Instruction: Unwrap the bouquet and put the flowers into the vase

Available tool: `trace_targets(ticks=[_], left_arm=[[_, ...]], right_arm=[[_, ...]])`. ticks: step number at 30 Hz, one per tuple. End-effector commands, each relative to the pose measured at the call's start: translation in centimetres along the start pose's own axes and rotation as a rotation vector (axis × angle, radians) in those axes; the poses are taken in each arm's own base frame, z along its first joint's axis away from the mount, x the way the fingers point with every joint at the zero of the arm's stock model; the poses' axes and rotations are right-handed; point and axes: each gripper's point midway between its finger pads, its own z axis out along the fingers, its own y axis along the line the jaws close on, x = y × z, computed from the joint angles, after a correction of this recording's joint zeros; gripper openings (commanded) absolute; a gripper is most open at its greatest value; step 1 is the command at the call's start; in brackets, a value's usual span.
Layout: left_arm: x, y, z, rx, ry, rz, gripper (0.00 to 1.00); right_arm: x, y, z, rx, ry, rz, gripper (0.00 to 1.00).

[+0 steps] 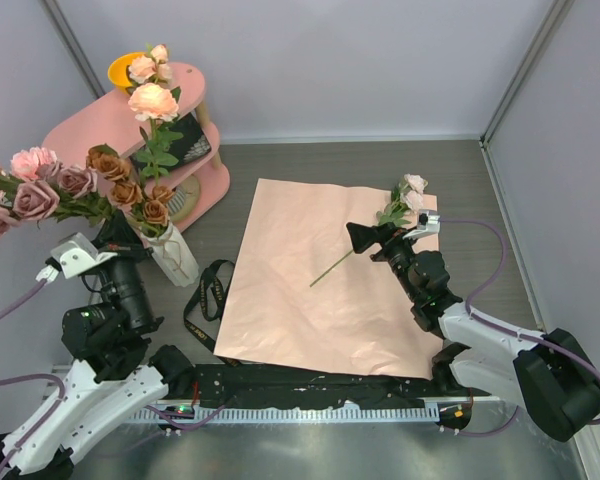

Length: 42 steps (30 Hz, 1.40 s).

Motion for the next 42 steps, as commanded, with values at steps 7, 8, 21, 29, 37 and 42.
trace_targets(ticks=[7,8,21,29,37,42], left_arm=[[0.6,1.3,0.0,-0.081,-0.015,0.03,0.0],[1.1,1.3,0.1,-0.097,-0.001,0.048,0.01],[4.3,2.4,0.9,-0.26,0.025,0.123,0.07],[6.9,3.0,0.5,-0.291,0.065,0.12,0.17],[8.7,3.8,-0.5,-0.316,0.116,0.018,0.39],[8.4,3.9,-1.5,-0.249,0.188,-0.037,0.87]], right_arm=[[-2.0,1.8,0.9,-0.056,-0.061,0.021,1.0],[-1.8,1.8,0.9,-0.054,-0.056,0.022,1.0],[-1.9,1.9,0.8,-0.057,-0.057,0.027,1.0],[-1.8,1.8,0.9,-0.051,-0.055,0.028,1.0],[-1.6,1.5,1.1,-0.035,-0.044,0.03,1.0],[-1.1,1.1,1.4,-0.011,-0.021,0.027,1.0]])
